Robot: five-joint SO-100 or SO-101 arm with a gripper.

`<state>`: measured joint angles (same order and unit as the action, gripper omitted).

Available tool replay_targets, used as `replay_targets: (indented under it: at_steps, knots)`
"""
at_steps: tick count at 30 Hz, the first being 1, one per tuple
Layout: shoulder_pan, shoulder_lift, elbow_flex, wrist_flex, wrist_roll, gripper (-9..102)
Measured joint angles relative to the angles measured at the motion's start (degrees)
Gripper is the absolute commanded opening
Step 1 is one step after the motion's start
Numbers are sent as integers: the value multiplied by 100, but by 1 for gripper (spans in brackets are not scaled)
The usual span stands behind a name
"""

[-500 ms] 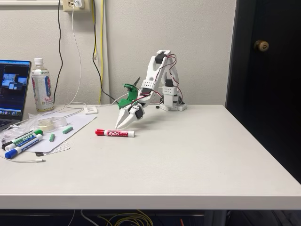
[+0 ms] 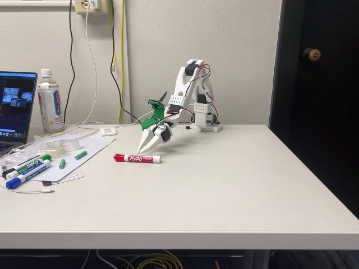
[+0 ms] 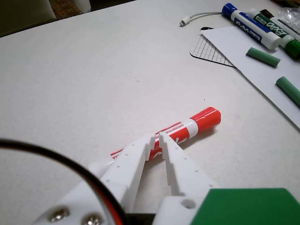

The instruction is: Pick up the red marker.

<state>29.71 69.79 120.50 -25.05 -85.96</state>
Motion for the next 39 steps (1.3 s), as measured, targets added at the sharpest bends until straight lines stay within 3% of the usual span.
replay_targets:
  at_steps: [39]
  knots:
    - [0, 26, 0, 281, 26, 0]
